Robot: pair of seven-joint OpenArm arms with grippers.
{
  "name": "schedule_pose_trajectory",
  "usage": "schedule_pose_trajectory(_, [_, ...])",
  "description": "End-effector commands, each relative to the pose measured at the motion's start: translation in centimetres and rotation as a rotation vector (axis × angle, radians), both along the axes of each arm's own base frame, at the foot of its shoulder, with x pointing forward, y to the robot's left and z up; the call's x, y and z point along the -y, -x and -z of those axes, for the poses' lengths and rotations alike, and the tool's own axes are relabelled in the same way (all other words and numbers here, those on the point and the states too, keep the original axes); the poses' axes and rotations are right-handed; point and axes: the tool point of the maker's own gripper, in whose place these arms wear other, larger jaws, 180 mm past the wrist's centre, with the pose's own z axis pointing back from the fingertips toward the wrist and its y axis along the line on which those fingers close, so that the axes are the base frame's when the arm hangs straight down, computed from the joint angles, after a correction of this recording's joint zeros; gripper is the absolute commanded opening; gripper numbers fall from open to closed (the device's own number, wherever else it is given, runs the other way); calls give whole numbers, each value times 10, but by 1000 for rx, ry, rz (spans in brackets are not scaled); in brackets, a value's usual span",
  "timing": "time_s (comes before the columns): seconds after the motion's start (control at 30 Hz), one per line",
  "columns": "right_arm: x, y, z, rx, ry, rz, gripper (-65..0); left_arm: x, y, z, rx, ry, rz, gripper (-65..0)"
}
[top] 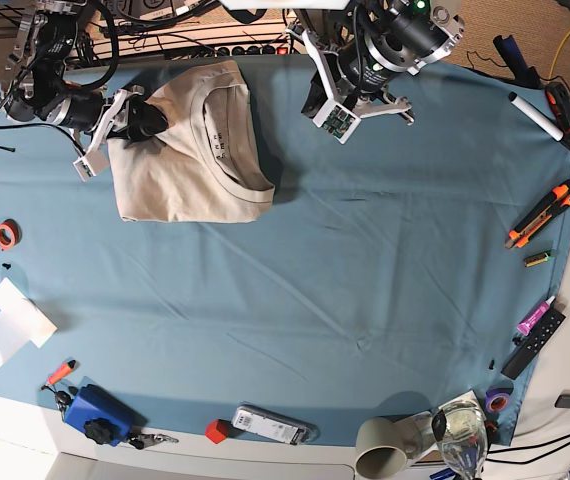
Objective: Fold the T-shirt properly
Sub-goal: 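Press and smooth the folded bundle with the right gripper, then open both grippers and lift them away from the folded shirt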
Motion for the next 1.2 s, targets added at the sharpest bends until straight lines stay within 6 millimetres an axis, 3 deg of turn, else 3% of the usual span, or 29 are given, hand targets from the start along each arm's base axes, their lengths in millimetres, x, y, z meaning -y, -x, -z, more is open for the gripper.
schedule_pose_trajectory(0.0, [13,1,-2,-13,66,-18,-431,-1,-6,-8,51,-3,-11,-650])
schedule_pose_trajectory(0.1, [3,-11,-28,73,19,-50,-431,-18,-16,-5,101,-108,-48,-650])
schedule_pose_trajectory(0.27, [1,-30,-74,242,92,-84,-431,-45,-37,-9,161,-210,-171,-650])
schedule_pose_trajectory(0.4, [13,-41,-116,389,196,-68,-431,-79,-50,-9,182,-277,-274,-650])
schedule_pose_trajectory(0.5, [32,-42,-133,437,268,-17,-431,-113,-56,-7,160,-286,-373,-650])
schedule_pose_trajectory(0.63, [57,-31,-137,426,312,55,-431,-161,-50,-1,97,-278,-510,-650])
schedule_pose_trajectory(0.73, [70,-17,-134,392,338,88,-431,-183,-28,13,-24,-250,-579,-650])
schedule_pose_trajectory(0.83, [74,-1,-124,339,345,98,-431,-194,-2,25,-136,-247,-609,-650])
schedule_pose_trajectory(1.0, [62,31,-98,235,287,134,-431,-212,38,39,-241,-319,-626,-650])
schedule_pose_trajectory(1.17, [52,68,-73,116,258,179,-431,-213,79,50,-354,-356,-611,-650])
